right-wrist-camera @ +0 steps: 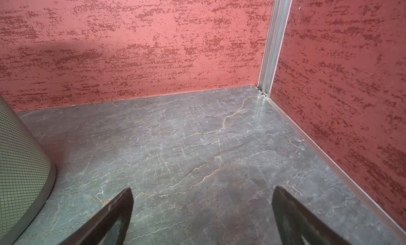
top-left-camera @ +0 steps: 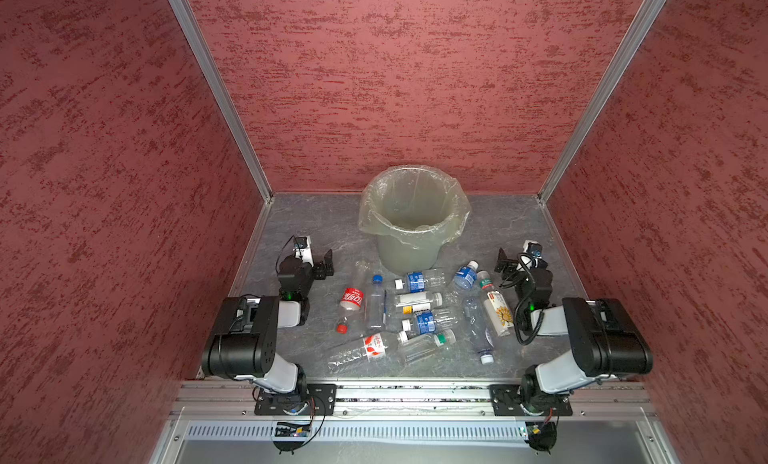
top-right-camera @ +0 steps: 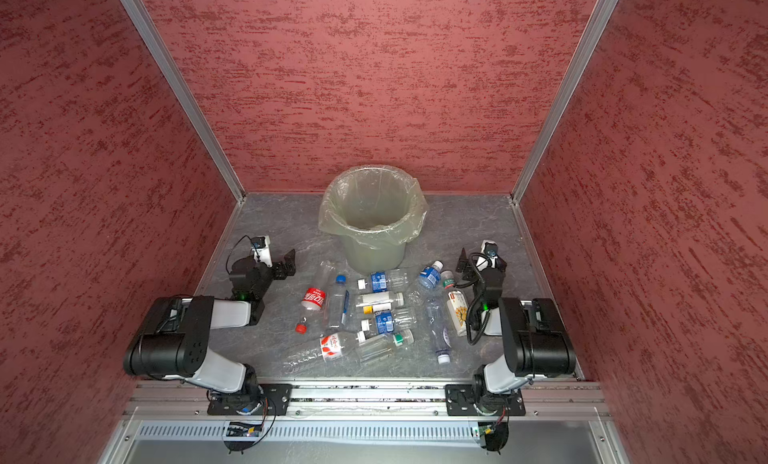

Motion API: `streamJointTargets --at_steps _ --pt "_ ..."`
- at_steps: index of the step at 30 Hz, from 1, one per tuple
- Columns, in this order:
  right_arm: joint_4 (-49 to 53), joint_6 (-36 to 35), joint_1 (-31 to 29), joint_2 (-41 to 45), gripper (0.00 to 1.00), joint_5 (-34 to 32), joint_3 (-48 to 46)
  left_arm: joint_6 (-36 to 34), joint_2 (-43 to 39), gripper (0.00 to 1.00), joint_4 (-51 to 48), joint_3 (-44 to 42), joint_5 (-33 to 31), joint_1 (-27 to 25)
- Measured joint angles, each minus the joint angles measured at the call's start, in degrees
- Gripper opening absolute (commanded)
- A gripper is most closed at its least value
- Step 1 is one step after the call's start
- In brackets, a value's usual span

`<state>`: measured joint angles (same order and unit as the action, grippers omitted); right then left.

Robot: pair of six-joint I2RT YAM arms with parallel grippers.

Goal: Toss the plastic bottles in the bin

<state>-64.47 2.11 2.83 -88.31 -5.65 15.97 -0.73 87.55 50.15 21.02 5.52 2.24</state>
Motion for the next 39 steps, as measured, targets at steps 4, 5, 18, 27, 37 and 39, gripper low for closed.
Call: streamJointTargets --at_steps 4,5,18,27,37,39 --pt "0.0 0.0 0.0 0.0 0.99 0.0 0.0 0.0 0.0 1.00 0.0 0.0 -0.1 -0.1" --pt "0.0 0.0 0.0 0.0 0.99 0.0 0.0 0.0 0.0 1.00 0.0 0.0 -0.1 -0.1" --pt "0.0 0.0 0.0 0.0 0.99 0.0 0.0 0.0 0.0 1.00 0.0 0.0 0.0 0.0" --pt "0.0 0.0 0.0 0.0 0.99 0.0 0.0 0.0 0.0 1.00 0.0 0.0 0.0 0.0" --pt "0.0 0.0 0.0 0.0 0.99 0.0 0.0 0.0 0.0 0.99 0.0 0.0 0.9 0.8" --pt "0.0 0.0 0.0 0.0 0.99 0.0 0.0 0.0 0.0 0.99 0.0 0.0 1.0 1.0"
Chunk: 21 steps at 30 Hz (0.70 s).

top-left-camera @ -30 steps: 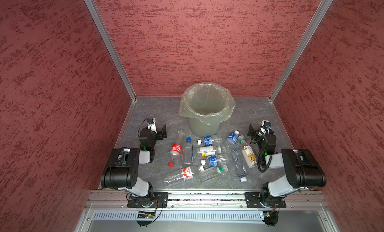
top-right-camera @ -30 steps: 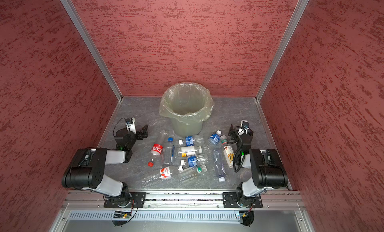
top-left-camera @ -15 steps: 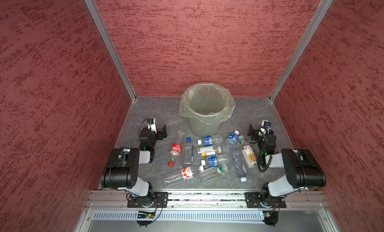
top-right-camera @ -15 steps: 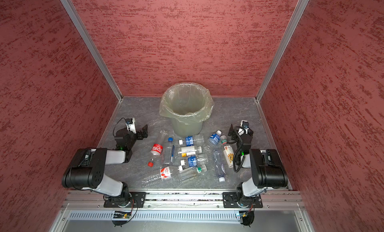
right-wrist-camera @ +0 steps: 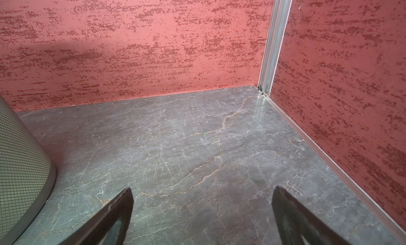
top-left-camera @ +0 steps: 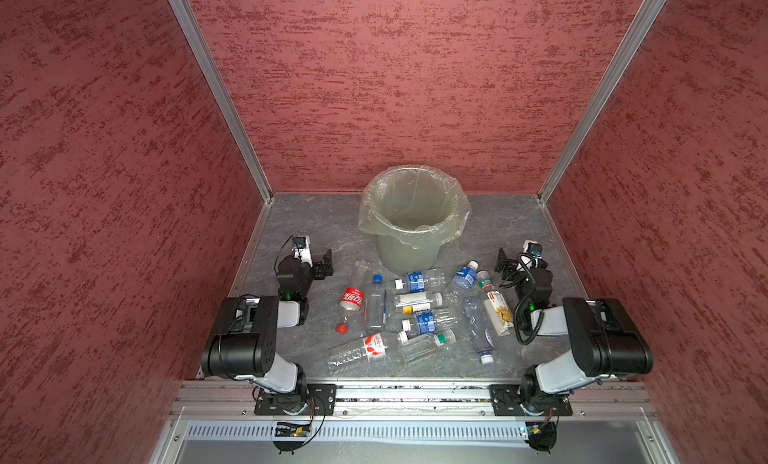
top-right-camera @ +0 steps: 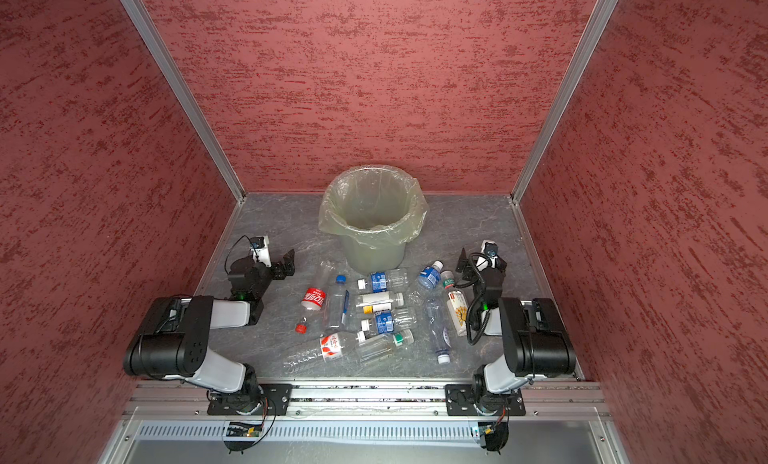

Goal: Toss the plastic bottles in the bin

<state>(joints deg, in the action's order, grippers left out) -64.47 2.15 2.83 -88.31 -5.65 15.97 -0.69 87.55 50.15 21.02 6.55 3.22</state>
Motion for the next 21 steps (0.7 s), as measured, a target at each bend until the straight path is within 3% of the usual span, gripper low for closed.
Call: streamJointTargets --at_steps 8,11,16,21 --pt "-0.1 0.0 0.0 0.0 0.99 -0.1 0.0 0.1 0.0 1.00 0.0 0.0 0.4 0.0" --pt "-1.0 0.0 -0.6 0.0 0.99 -1.8 -0.4 1.2 -0.5 1.00 -1.0 0.1 -2.4 0.0" --pt "1.1 0.4 -2.3 3.9 0.99 -7.9 -1.1 2.4 -5.0 0.99 -1.9 -0.6 -8.5 -0.9" --pt "9.0 1.3 -5.0 13.5 0.99 -16.2 1.1 0.7 -13.2 1.00 -3.7 -1.6 -15.1 -6.1"
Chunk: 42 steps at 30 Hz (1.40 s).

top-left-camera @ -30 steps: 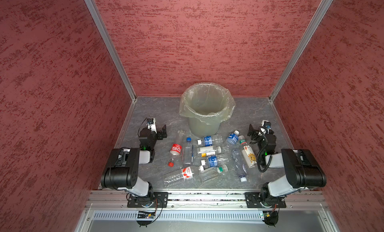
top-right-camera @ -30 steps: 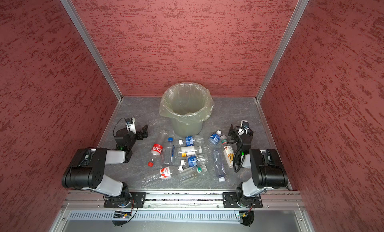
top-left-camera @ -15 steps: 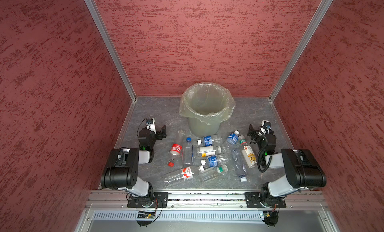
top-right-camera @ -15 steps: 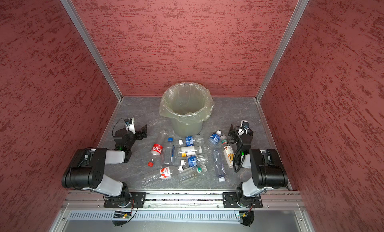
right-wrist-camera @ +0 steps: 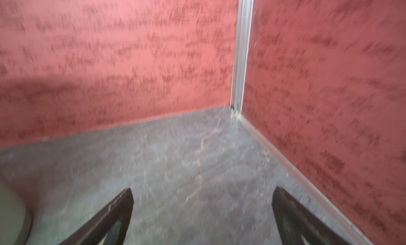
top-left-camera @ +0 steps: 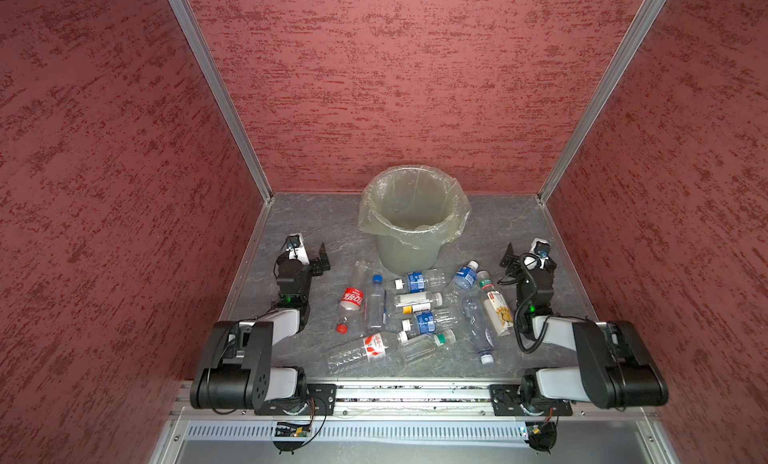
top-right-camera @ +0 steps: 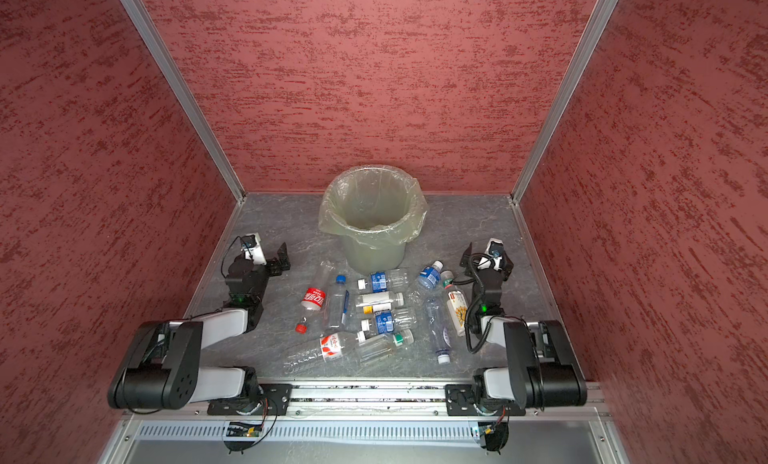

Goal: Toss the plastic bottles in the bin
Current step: 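Reach the left gripper to the red-label cola bottle while the right moves over bottles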

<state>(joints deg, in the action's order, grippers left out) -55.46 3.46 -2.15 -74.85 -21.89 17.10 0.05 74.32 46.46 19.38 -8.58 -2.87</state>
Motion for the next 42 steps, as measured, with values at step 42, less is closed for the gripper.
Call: streamJointTargets --at_steps 42 --pt "87.7 24.7 -25.4 15.3 0.99 -7.0 29.6 22.5 -14.6 0.87 -60.7 14.1 7.8 -16.2"
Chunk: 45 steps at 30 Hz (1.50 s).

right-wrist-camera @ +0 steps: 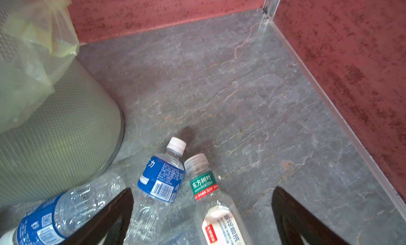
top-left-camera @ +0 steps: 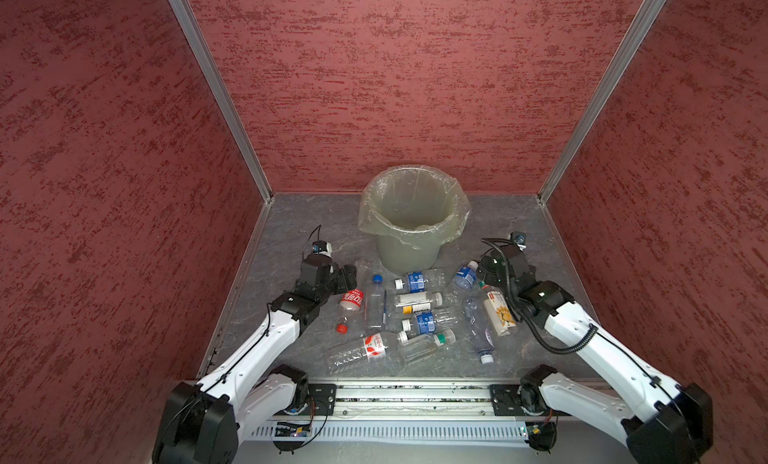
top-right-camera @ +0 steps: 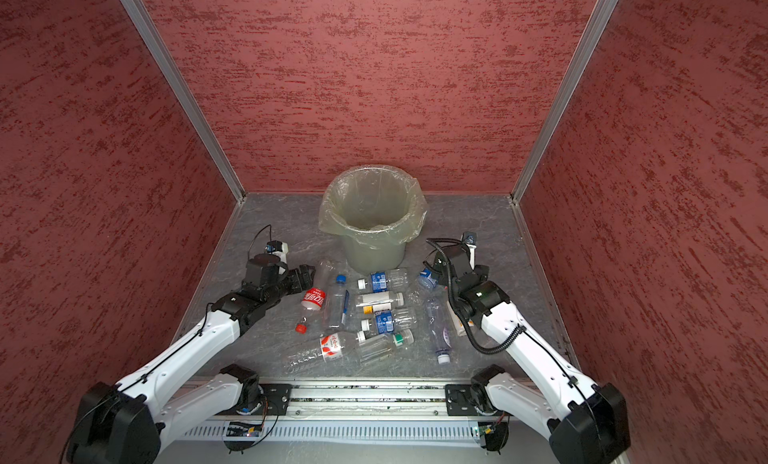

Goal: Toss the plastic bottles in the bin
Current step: 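Reach the left gripper to the red-label cola bottle while the right moves over bottles, then close the left gripper on the cola bottle and lift it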

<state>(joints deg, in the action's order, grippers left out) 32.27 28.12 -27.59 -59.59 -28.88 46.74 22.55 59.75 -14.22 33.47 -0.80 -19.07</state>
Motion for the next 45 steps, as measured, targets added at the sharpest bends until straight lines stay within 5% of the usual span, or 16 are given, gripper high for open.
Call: streamJointTargets --at_steps 14,24,45 --pt "0.6 0.0 0.0 -1.6 0.99 4.6 -1.1 -2.0 13.8 0.84 -1.6 3.0 3.7 -1.4" --pt "0.6 0.0 0.0 -1.6 0.99 5.6 -1.9 -3.0 19.6 0.73 -1.6 5.4 2.8 -1.4" --pt "0.6 -0.1 0.0 -1.6 0.99 6.8 -2.0 -2.9 30.4 0.73 -6.1 11.8 -1.0 -1.2"
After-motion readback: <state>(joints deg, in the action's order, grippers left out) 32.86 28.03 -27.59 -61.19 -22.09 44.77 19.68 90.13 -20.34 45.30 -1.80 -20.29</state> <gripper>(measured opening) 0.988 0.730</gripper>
